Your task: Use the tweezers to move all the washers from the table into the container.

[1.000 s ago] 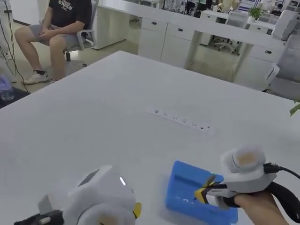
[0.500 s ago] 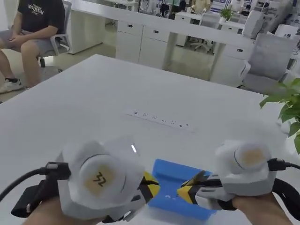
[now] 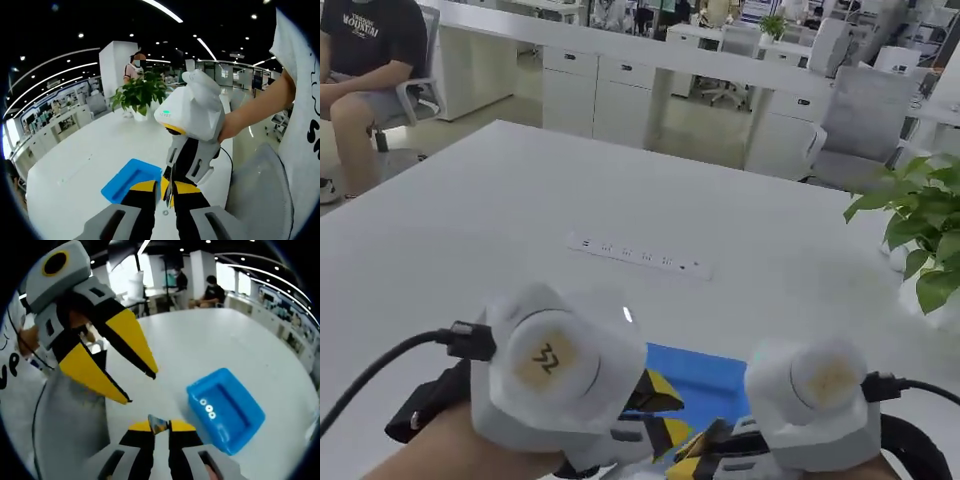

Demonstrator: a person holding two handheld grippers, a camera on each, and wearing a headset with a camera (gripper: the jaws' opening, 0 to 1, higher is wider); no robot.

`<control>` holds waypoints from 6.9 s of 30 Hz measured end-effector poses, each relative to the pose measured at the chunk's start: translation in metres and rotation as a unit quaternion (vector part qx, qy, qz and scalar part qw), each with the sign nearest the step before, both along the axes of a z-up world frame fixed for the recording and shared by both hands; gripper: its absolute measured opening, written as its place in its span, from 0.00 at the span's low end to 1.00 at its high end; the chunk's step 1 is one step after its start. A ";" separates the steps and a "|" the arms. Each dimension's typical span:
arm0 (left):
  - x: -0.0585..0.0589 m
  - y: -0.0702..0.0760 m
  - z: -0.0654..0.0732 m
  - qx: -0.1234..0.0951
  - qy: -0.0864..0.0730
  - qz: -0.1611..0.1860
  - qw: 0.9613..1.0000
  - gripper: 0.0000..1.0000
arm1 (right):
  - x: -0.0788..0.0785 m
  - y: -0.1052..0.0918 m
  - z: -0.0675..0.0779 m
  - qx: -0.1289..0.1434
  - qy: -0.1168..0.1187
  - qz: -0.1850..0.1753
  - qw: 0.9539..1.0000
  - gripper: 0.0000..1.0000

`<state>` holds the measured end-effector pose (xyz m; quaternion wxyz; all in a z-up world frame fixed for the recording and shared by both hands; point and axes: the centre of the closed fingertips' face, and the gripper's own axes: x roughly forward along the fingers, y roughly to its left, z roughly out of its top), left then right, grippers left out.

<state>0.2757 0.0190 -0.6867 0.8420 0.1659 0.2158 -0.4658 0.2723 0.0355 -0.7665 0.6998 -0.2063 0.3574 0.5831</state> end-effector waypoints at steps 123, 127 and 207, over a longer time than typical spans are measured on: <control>0.017 0.017 -0.070 0.029 0.046 0.088 0.995 0.00 | 0.019 0.015 -0.048 0.076 0.006 0.035 0.996 0.09; 0.015 0.014 -0.077 0.039 0.049 0.080 0.995 0.00 | 0.017 0.014 -0.054 0.070 0.008 0.038 0.997 0.09; -0.047 0.158 -0.054 0.002 -0.042 0.462 0.886 0.99 | 0.111 -0.021 -0.005 0.097 -0.100 -0.090 0.986 0.06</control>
